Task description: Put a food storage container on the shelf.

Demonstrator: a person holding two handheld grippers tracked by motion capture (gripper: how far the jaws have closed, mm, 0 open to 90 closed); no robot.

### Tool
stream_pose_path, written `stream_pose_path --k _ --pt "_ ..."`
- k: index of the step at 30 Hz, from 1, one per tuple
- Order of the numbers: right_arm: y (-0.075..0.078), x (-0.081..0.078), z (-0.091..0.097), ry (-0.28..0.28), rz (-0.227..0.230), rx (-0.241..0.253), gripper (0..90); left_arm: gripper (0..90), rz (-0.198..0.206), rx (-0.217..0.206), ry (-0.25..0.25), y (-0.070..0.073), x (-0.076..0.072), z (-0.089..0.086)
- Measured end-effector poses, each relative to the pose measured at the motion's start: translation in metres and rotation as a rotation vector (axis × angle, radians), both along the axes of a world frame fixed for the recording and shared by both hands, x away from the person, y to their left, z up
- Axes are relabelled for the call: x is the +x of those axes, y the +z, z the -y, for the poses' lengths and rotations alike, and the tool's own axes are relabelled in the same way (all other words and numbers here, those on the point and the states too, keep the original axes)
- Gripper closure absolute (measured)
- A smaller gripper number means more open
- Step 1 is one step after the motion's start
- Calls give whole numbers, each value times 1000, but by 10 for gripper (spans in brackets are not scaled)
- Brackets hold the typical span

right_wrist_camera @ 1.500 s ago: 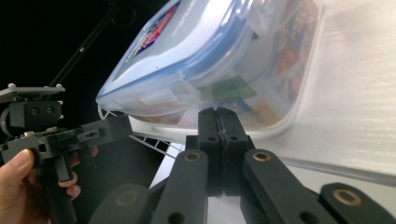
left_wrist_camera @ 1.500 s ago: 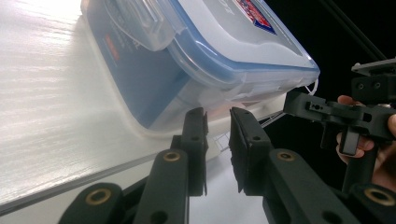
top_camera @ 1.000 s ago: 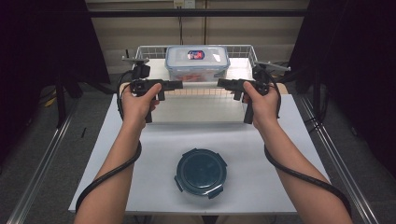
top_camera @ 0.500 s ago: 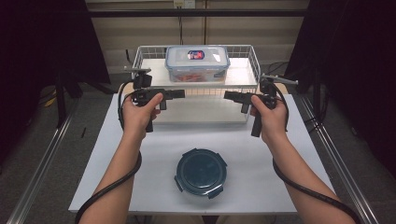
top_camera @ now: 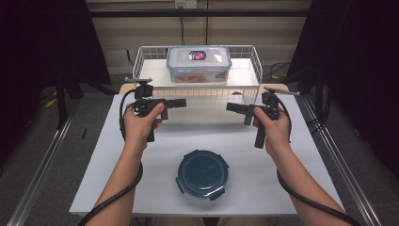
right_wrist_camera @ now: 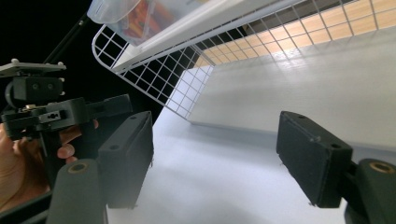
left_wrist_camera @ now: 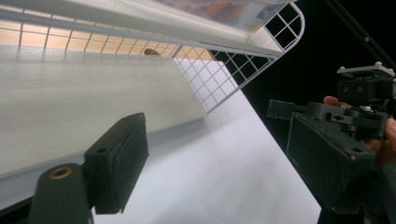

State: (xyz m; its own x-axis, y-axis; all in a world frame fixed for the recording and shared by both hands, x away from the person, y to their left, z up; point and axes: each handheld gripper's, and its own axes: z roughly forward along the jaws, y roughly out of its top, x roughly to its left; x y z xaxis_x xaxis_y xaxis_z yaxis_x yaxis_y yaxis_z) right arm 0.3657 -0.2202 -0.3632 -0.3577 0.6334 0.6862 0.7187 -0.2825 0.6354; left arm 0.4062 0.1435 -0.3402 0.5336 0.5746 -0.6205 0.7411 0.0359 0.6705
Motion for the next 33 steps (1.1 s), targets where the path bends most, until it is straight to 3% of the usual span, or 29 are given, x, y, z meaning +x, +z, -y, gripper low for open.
stream_pose_path --k 13,22,33 --pt "-13 -12 3 33 -6 -15 233 166 -41 8 8 -29 -15 -15" --pt "-30 -19 9 45 -31 -11 213 146 -68 18 5 -46 -27 -19" --pt "-41 -30 10 55 -31 -29 205 141 -94 18 2 -63 -35 -25"
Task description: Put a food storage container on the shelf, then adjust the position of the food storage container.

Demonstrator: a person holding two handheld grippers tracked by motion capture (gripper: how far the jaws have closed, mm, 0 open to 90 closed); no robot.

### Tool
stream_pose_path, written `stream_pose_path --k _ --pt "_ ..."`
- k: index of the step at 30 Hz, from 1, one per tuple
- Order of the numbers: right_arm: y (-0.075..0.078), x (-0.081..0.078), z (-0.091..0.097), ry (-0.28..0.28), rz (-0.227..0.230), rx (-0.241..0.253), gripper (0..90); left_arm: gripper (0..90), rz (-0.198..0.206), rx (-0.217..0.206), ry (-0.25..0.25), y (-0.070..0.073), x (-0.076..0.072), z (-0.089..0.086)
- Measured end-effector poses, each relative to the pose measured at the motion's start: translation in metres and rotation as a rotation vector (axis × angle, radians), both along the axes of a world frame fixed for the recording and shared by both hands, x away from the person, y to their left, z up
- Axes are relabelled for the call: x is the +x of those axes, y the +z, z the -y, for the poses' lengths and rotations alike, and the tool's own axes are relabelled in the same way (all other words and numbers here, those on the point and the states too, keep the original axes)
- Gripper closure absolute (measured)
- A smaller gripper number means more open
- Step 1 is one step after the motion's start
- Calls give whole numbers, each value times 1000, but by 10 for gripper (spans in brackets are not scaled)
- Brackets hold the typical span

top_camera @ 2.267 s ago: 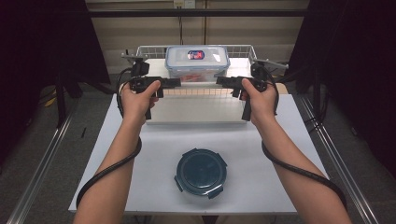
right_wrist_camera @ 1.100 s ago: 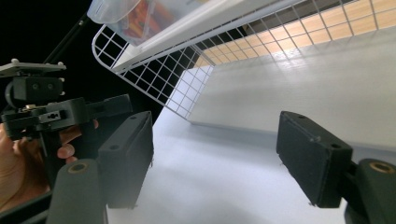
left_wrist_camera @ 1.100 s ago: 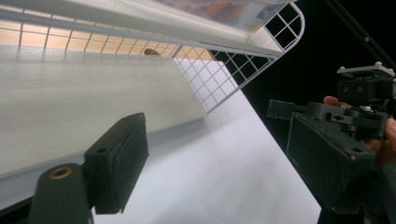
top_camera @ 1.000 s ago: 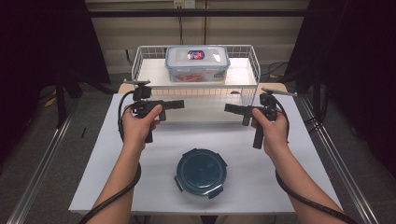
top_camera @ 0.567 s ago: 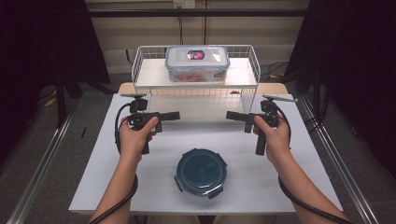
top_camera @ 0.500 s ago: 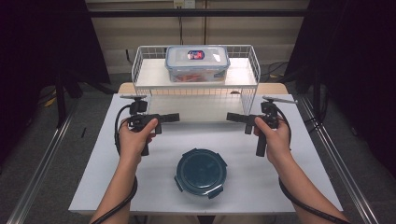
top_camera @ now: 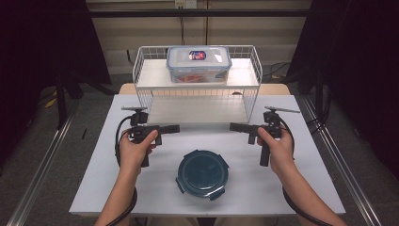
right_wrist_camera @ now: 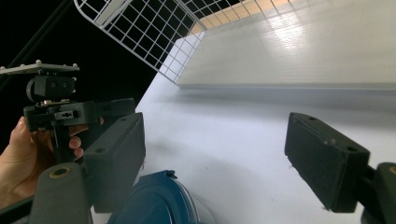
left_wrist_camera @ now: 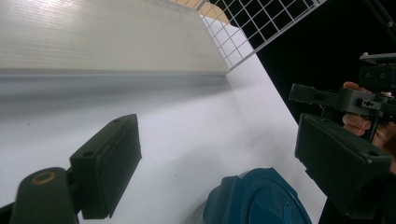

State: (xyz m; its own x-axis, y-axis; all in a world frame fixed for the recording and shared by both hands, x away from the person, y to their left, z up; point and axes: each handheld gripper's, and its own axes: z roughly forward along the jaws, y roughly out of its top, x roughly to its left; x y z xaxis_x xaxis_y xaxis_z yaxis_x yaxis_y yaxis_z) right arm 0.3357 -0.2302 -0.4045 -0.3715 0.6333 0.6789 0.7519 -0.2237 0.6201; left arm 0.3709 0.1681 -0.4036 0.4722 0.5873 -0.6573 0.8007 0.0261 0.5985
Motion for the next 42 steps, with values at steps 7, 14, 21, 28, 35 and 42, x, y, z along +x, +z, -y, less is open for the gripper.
stream_pose_path --k 7,14,21,28,35,42 --pt "-7 -8 1 11 -11 -4 203 137 -24 2 -10 -8 -4 -1" --pt "-16 -16 -1 28 -20 -11 199 136 -46 -3 -6 -16 -9 -5" --pt "-24 -23 -5 52 -29 -22 197 135 -56 18 -32 -25 -15 -10" --pt "-32 -28 -6 67 -45 -20 196 134 -70 11 -31 -32 -20 -10" --pt "-38 -32 -5 75 -61 -22 196 134 -86 7 -48 -37 -26 -9" --pt "-45 -39 0 79 -74 -25 198 133 -103 15 -61 -46 -28 -10"
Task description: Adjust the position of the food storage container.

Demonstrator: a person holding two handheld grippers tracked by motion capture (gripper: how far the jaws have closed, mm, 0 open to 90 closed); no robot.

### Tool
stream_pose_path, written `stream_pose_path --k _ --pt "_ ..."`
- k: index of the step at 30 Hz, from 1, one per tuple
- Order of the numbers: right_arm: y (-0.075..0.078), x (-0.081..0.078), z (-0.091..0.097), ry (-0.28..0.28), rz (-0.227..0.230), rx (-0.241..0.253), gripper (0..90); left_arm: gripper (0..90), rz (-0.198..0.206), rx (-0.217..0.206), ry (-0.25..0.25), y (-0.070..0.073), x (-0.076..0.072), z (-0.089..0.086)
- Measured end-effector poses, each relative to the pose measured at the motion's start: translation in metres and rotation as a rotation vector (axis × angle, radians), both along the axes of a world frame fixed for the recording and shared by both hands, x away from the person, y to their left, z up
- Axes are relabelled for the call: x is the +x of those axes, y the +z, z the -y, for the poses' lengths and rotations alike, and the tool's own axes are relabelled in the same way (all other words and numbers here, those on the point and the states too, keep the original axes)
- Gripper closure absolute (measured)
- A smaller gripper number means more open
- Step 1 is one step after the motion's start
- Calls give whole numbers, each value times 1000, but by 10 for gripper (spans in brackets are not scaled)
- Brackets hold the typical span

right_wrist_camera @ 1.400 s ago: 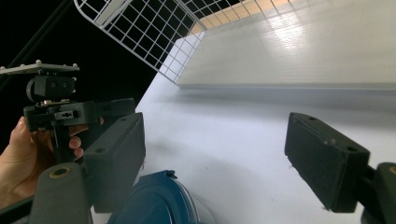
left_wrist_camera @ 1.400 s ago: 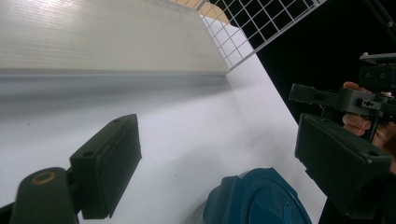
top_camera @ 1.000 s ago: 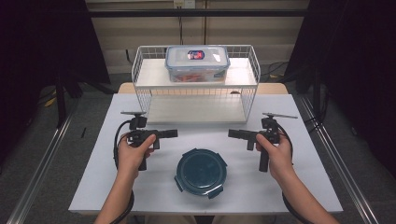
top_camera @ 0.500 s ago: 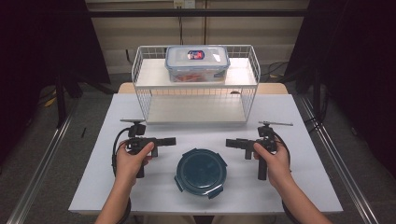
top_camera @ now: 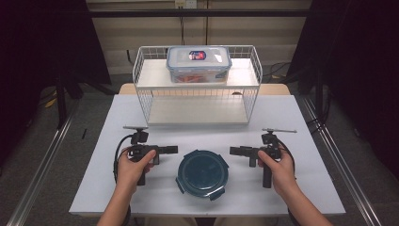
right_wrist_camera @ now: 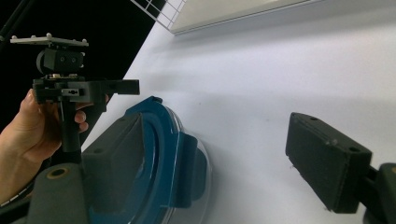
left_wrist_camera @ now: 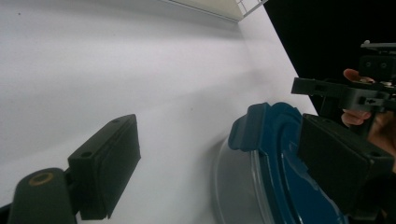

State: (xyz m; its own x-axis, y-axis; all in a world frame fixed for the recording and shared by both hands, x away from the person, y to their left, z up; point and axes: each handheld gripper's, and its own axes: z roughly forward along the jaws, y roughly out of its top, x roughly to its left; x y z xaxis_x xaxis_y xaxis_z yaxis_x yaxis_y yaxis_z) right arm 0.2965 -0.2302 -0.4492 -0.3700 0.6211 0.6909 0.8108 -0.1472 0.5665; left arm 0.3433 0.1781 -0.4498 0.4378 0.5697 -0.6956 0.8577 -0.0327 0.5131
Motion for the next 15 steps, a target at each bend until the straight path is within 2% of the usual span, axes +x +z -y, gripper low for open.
stream_pose_path --k 4,6,7,15 --pt "-2 -4 1 -4 -6 -1 199 131 -1 5 -2 0 -2 0" --pt "-4 -7 1 2 -11 -2 199 130 18 28 -8 1 -3 -2" --pt "-4 -8 1 4 -13 -1 199 130 12 19 -7 2 -4 -1" --pt "-6 -13 -1 17 -19 5 202 127 18 23 -28 1 -9 2"
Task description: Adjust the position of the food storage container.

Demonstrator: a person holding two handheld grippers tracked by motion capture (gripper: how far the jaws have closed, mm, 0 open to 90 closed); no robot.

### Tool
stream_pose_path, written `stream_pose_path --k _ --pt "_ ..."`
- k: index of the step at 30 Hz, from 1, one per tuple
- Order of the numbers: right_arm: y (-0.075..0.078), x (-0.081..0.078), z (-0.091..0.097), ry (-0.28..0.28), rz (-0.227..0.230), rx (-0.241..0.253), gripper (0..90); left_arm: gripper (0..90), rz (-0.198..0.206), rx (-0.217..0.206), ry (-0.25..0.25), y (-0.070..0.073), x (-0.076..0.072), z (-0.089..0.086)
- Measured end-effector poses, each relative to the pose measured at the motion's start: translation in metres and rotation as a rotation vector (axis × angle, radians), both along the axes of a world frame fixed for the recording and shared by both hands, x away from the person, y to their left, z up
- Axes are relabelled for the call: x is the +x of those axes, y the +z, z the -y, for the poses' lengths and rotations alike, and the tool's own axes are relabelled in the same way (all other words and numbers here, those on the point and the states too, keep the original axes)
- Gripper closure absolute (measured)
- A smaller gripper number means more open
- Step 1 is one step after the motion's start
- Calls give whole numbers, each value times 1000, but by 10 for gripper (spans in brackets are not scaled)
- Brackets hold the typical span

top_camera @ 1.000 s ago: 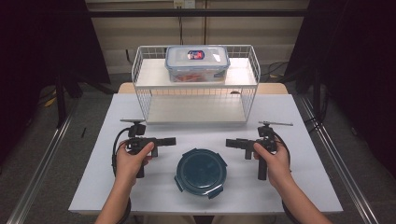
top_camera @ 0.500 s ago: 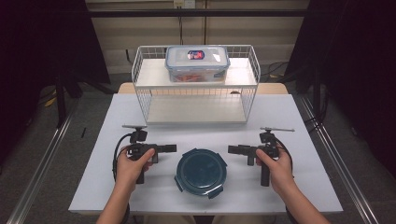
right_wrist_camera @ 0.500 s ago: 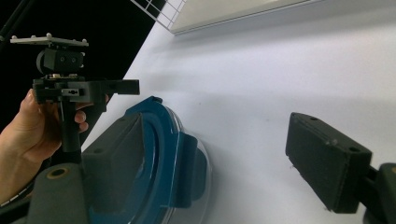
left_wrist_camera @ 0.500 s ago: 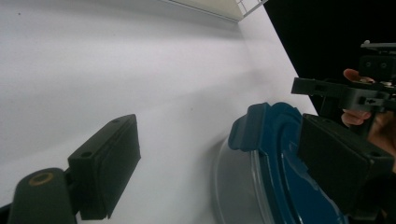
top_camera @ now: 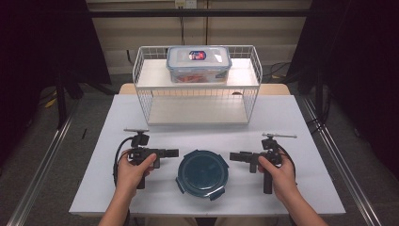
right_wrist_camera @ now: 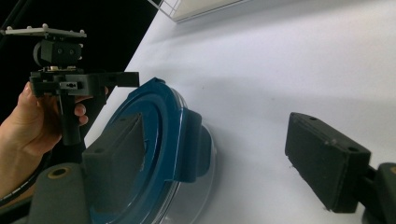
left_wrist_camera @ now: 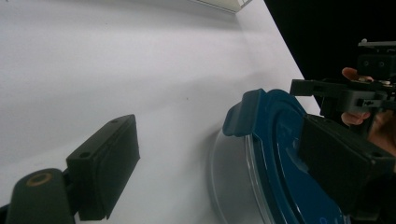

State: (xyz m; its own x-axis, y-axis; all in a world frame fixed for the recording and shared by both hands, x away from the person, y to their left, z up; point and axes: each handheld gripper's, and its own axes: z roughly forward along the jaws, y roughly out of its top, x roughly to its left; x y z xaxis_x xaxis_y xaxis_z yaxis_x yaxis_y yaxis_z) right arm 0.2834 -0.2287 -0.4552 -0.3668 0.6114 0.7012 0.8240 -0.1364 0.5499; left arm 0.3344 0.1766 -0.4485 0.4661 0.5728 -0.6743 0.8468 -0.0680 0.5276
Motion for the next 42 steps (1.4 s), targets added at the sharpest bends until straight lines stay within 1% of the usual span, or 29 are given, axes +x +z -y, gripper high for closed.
stream_pose_path --k 3,5,6,8,10,13,15,17,18,21,23,26,28,29,30,31,32,34,37,38,39,41,42 --pt "-1 -1 0 4 -4 -2 202 126 -8 -11 8 -1 -1 2" --pt "-2 -1 0 3 -8 1 202 126 -5 3 -7 -2 -1 2" --pt "-3 -1 0 4 -7 2 203 125 -8 -2 -2 -2 -1 3" --pt "-4 -2 -1 4 -13 5 205 125 -13 1 4 -3 -1 4" --pt "-4 -2 -2 12 -15 8 213 125 -11 6 -14 -4 -1 4" --pt "-5 -3 -2 14 -21 9 217 126 -15 7 -22 -4 -2 6" --pt "-5 -3 -2 14 -26 11 221 127 -15 0 -14 -3 -2 8" --pt "-5 -4 -2 12 -26 11 225 127 -9 7 -22 -2 -2 8" --pt "-5 -4 -1 11 -23 12 229 127 -13 3 -19 -2 -3 8" --pt "-6 -4 -2 17 -28 22 238 128 -12 13 -22 -2 -4 9" --pt "-8 -3 -3 20 -44 40 238 128 -15 8 -23 -2 -4 8" --pt "-9 -4 -4 24 -49 31 244 129 -11 13 -33 -2 -4 8" --pt "-9 -5 -5 30 -49 35 244 131 -13 15 -34 -1 -5 8" --pt "-8 -5 -5 30 -58 36 244 132 -16 14 -35 -1 -6 8" --pt "-9 -5 -6 35 -48 33 244 135 -14 16 -41 -1 -6 8" --pt "-9 -5 -7 38 -50 32 244 137 -14 21 -39 -1 -6 8" --pt "-9 -6 -8 39 -52 32 245 140 -22 5 -33 -1 -7 9" --pt "-8 -7 -9 42 -61 35 246 147 -21 9 -41 -1 -7 9" --pt "-8 -7 -10 46 -51 32 247 149 -25 12 -49 -1 -8 9" --pt "-8 -7 -10 45 -52 32 250 150 -27 8 -46 -1 -8 9" --pt "-8 -7 -9 45 -54 32 254 150 -25 13 -52 -2 -8 9" --pt "-9 -7 -9 48 -57 33 286 150 -25 15 -55 -2 -7 9" --pt "-9 -8 -10 53 -73 36 307 150 -24 15 -55 -2 -7 9"
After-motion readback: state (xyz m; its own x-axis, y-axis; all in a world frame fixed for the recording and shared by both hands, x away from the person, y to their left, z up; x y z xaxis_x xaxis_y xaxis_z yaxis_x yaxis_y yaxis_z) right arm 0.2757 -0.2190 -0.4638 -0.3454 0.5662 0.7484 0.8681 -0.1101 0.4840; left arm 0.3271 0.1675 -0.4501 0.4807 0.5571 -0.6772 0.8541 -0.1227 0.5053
